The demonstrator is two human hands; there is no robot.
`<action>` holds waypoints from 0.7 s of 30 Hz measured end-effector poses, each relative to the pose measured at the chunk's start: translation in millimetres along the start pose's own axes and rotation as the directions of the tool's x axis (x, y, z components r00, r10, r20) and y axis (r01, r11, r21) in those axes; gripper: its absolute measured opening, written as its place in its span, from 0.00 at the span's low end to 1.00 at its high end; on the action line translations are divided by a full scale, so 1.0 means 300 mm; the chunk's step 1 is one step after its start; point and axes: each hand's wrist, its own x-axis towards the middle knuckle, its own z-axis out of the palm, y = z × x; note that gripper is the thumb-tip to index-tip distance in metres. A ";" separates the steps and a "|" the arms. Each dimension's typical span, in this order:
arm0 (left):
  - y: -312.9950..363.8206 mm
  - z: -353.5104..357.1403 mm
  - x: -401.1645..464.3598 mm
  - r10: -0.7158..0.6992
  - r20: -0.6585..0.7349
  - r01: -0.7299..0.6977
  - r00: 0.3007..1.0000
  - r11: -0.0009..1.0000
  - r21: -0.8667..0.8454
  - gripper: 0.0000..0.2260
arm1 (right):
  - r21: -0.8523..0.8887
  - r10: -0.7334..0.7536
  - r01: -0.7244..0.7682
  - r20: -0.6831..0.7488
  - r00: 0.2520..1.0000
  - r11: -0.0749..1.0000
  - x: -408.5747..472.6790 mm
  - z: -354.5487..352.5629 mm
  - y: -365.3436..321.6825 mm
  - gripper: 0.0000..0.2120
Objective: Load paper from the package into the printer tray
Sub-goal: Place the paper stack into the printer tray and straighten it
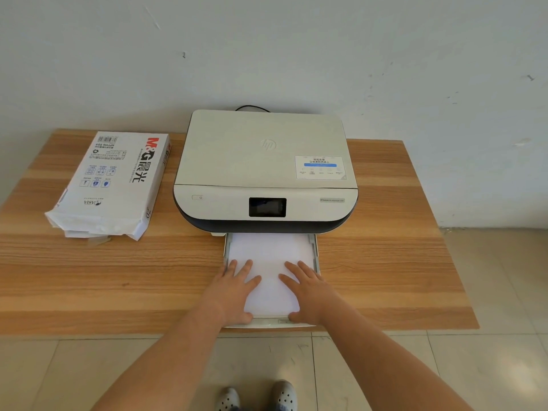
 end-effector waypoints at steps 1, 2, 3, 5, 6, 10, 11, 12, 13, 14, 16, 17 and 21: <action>0.000 -0.001 -0.001 0.003 0.000 -0.003 1.000 1.000 -0.009 0.38 | 0.000 0.001 -0.001 0.000 1.000 1.000 -0.001 0.001 -0.001 0.43; 0.001 -0.002 -0.004 0.006 -0.001 -0.006 1.000 1.000 -0.018 0.38 | 0.000 0.003 -0.003 0.001 1.000 1.000 -0.003 0.001 -0.002 0.43; 0.002 -0.003 -0.006 0.008 -0.001 -0.008 1.000 1.000 -0.028 0.37 | -0.001 0.004 -0.004 0.001 1.000 1.000 -0.004 0.001 -0.003 0.43; 0.003 -0.002 -0.008 0.011 -0.004 -0.011 1.000 0.999 -0.050 0.37 | -0.003 0.005 -0.005 -0.005 1.000 1.000 -0.006 0.003 -0.004 0.43; 0.003 0.000 -0.009 0.013 -0.009 -0.013 1.000 0.998 -0.061 0.37 | -0.006 0.003 -0.004 -0.011 1.000 1.000 -0.007 0.006 -0.004 0.42; 0.006 0.006 -0.012 0.034 -0.049 -0.038 0.998 0.995 -0.089 0.37 | -0.017 -0.003 0.003 -0.019 1.000 1.000 -0.014 0.017 -0.007 0.41; 0.007 0.004 -0.013 0.039 -0.054 -0.044 0.998 0.995 -0.090 0.37 | -0.021 -0.003 0.003 -0.017 1.000 1.000 -0.014 0.017 -0.007 0.41; 0.007 0.002 -0.013 0.042 -0.056 -0.047 0.998 0.995 -0.091 0.37 | -0.023 -0.003 0.003 -0.017 1.000 1.000 -0.015 0.017 -0.007 0.42; 0.007 0.000 -0.013 0.044 -0.055 -0.049 0.998 0.995 -0.090 0.37 | -0.021 -0.004 0.003 -0.018 1.000 1.000 -0.014 0.015 -0.006 0.42; 0.007 -0.001 -0.012 0.046 -0.053 -0.050 0.998 0.995 -0.089 0.37 | -0.017 -0.006 0.005 -0.021 1.000 1.000 -0.014 0.013 -0.006 0.42; 0.006 -0.004 -0.010 0.045 -0.050 -0.050 0.998 0.995 -0.086 0.37 | -0.012 -0.012 0.012 -0.030 0.999 1.000 -0.012 0.009 -0.004 0.43; 0.007 -0.006 -0.009 0.045 -0.049 -0.049 0.998 0.995 -0.082 0.37 | -0.010 -0.013 0.013 -0.032 0.999 1.000 -0.011 0.007 -0.003 0.44; 0.015 -0.006 -0.008 0.031 -0.043 -0.033 0.999 0.997 -0.067 0.37 | 0.016 0.004 -0.004 -0.008 1.000 1.000 -0.014 0.001 -0.005 0.44</action>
